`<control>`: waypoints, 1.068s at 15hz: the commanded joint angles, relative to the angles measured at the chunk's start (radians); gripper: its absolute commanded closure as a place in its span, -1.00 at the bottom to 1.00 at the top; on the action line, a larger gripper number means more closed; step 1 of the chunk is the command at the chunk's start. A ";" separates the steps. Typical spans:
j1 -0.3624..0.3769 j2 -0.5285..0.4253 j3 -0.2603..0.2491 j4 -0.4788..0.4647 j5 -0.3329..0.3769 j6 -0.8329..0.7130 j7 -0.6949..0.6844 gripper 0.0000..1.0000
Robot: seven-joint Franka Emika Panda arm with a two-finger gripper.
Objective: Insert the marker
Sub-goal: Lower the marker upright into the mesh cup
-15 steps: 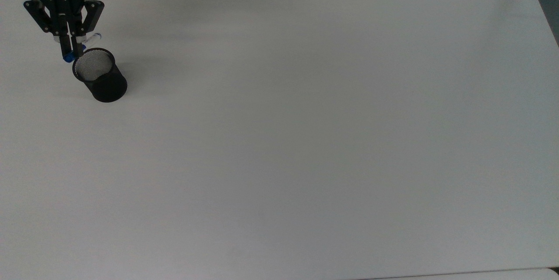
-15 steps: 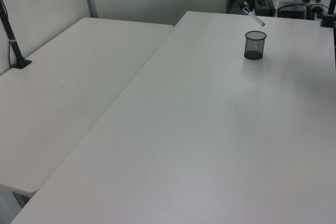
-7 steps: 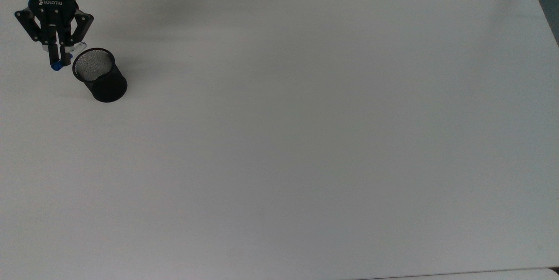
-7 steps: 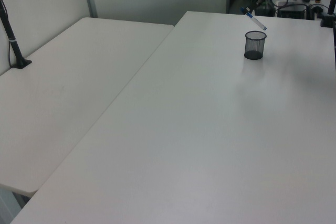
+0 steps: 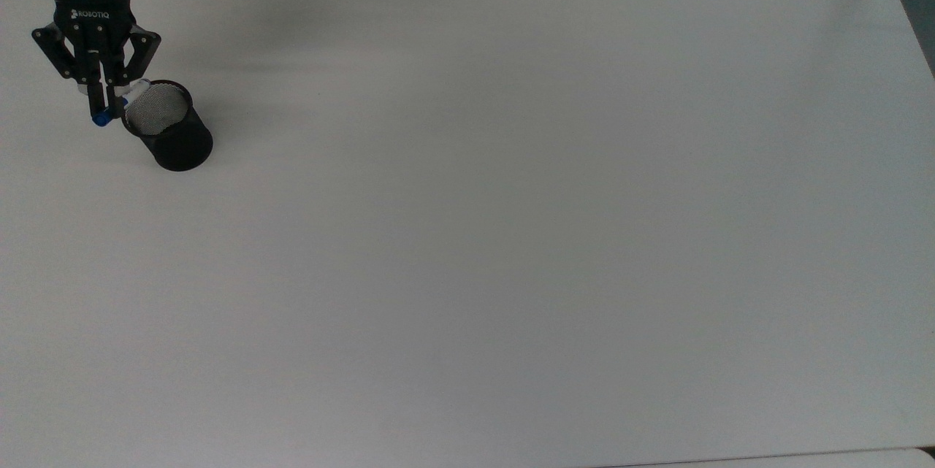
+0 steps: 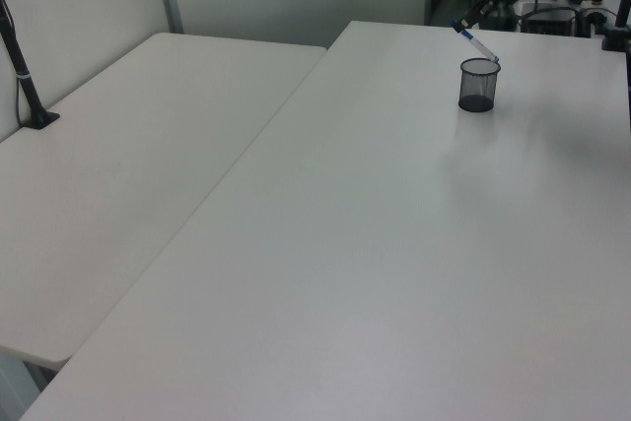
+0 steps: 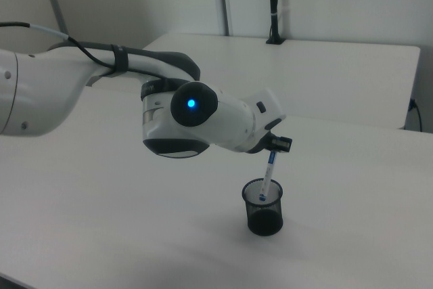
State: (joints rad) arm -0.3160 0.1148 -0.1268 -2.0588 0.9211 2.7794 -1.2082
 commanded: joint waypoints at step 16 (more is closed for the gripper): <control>0.023 0.063 0.006 0.005 0.225 0.009 -0.277 0.95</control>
State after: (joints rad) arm -0.2958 0.1782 -0.1188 -2.0462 1.1116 2.7794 -1.4344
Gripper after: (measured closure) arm 0.819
